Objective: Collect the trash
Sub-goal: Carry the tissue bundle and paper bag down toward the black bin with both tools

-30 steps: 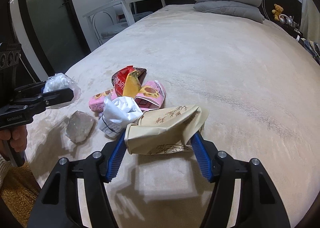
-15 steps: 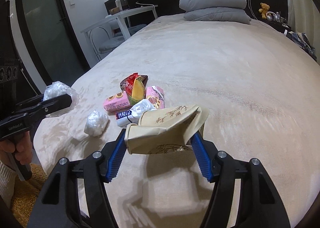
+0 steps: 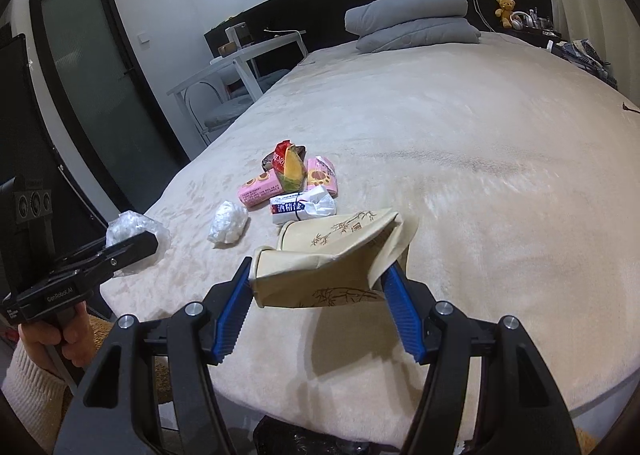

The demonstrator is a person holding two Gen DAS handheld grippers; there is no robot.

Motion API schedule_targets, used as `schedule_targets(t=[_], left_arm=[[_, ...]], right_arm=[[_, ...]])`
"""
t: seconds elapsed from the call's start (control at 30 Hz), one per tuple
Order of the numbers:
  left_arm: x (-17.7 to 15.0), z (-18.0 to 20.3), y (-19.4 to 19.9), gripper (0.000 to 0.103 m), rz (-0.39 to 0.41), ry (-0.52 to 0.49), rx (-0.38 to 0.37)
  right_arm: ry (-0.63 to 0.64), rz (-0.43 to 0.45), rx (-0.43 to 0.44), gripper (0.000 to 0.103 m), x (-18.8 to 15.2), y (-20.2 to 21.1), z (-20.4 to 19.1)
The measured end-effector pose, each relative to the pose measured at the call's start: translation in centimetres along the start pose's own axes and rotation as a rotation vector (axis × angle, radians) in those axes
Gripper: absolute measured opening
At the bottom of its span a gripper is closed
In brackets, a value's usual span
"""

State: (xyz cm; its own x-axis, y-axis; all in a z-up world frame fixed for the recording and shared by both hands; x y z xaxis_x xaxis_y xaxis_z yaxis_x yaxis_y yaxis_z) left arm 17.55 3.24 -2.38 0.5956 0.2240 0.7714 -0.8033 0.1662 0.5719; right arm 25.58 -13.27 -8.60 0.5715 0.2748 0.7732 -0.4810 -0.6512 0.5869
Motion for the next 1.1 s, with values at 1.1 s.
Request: schedule_targets(t=[1.1], left_arm=[[-13.9,5.0,6.6,0.045,-0.064,0.110,-0.027]], right_arm=[[-0.007,-0.073,0.120,0.064,-13.0,6.9,-6.3]])
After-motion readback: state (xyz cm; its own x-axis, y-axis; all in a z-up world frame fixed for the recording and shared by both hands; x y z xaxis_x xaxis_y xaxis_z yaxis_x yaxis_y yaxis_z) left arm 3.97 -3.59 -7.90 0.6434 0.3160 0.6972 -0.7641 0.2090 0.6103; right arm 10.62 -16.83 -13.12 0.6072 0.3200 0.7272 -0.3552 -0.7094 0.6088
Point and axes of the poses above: each gripper's, at about its wrist camera, not at the fingertips, and y roughly against the way its jaws point, z to its right, x to its top, the point moved 7 cm from there along -y, roughly the way its jaws point, and after that the axes turned 3 degrees about y, right-handed, at the moved point
